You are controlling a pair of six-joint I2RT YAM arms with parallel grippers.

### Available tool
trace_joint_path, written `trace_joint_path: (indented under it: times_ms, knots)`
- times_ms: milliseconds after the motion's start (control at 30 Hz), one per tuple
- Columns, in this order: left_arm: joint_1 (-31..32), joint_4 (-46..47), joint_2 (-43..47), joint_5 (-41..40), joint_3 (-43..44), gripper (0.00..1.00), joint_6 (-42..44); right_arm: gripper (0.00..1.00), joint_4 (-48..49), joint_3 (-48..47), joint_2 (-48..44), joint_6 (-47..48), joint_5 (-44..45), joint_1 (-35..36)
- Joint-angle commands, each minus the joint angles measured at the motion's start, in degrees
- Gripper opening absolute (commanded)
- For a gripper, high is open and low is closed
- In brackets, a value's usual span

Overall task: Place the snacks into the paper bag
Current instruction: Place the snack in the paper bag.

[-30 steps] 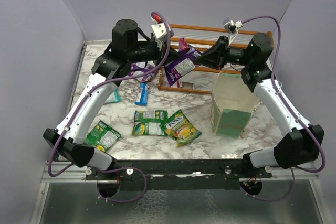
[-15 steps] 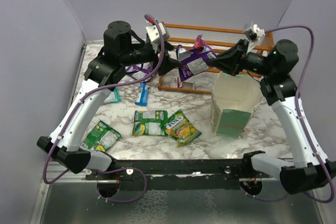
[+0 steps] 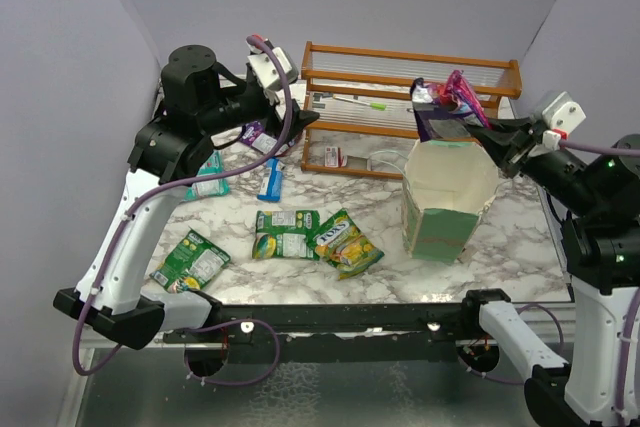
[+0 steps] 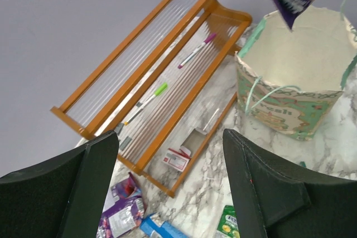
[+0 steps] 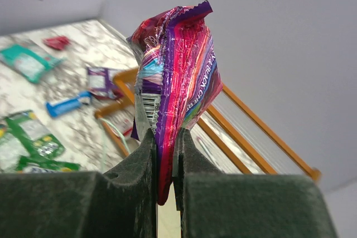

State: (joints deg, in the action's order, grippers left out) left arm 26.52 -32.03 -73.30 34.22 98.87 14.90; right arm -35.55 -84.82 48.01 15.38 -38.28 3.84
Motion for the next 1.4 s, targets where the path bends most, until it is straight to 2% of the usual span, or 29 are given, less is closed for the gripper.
trace_joint_path:
  times_ms: [0,233,500,733,1100,1367]
  knots:
    - [-1.9,-1.0,2.1,-2.9,-0.8,0.78,2.2,0.01,-11.8,-2.1,-2.0,11.8,5.7,-3.8]
    - [-2.3,-2.2,2.9,-3.8,-1.9,0.78,4.1,0.01,-20.2,-1.3,-2.7,17.2,6.7,-5.1]
    - [-2.5,-2.9,2.4,-3.7,-2.5,0.78,4.8,0.01,-25.5,2.7,-2.1,21.0,8.6,-5.4]
    - [-2.5,-2.8,1.6,-3.6,-2.6,0.78,4.9,0.01,-30.3,4.3,1.9,22.1,8.6,-5.4]
    - [-2.5,-3.2,2.1,-3.6,-3.6,0.79,5.8,0.01,-32.8,4.7,7.2,20.9,14.7,-5.4]
    - [-2.6,-3.3,2.3,-2.8,-4.4,0.79,6.4,0.01,-37.0,2.9,12.3,22.8,14.5,-5.4]
